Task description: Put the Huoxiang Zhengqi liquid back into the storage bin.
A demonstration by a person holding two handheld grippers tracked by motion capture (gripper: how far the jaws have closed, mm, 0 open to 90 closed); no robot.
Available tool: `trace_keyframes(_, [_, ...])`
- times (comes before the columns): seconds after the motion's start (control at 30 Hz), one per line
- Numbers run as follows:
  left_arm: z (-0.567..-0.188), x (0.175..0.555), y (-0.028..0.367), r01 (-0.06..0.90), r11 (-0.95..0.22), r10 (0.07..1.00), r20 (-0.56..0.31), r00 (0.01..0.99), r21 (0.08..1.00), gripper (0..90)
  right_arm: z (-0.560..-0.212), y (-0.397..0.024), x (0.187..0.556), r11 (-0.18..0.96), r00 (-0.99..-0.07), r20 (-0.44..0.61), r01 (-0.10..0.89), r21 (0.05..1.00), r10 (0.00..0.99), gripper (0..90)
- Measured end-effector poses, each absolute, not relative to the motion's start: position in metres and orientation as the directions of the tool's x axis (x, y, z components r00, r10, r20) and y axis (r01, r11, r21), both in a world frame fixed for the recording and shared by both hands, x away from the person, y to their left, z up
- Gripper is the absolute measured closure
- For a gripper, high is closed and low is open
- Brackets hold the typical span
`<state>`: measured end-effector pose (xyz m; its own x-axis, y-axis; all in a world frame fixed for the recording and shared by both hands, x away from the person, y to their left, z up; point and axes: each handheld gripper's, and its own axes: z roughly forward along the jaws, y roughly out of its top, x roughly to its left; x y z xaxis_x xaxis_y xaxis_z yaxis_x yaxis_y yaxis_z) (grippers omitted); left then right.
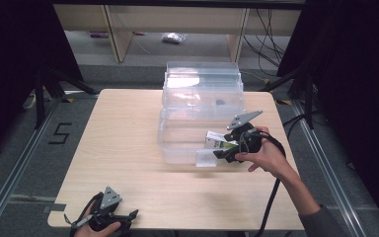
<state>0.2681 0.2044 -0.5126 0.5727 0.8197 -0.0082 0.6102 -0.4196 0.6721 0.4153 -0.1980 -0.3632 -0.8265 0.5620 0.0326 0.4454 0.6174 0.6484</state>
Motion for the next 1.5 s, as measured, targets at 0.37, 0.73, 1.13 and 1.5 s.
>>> trace_keyframes(0.37, [-0.513, 0.268, 0.205, 0.609, -0.414, 0.82, -0.014, 0.572, 0.676, 15.3, -0.376, -0.192, 0.403, 0.603, -0.838, 0.033, 0.418, 0.68, 0.544, 26.0])
trace_keyframes(0.73, [-0.512, 0.268, 0.205, 0.607, -0.418, 0.819, -0.008, 0.574, 0.676, 15.3, -0.383, -0.189, 0.389, 0.595, -0.843, 0.048, 0.417, 0.687, 0.535, 23.4])
trace_keyframes(1.13, [-0.512, 0.268, 0.205, 0.607, -0.409, 0.821, -0.016, 0.571, 0.681, 15.3, -0.395, -0.194, 0.374, 0.58, -0.846, 0.055, 0.41, 0.704, 0.531, 21.6])
trace_keyframes(1.5, [-0.512, 0.268, 0.204, 0.606, -0.406, 0.821, -0.018, 0.57, 0.685, 15.3, -0.407, -0.199, 0.362, 0.562, -0.833, 0.064, 0.426, 0.709, 0.55, 21.5])
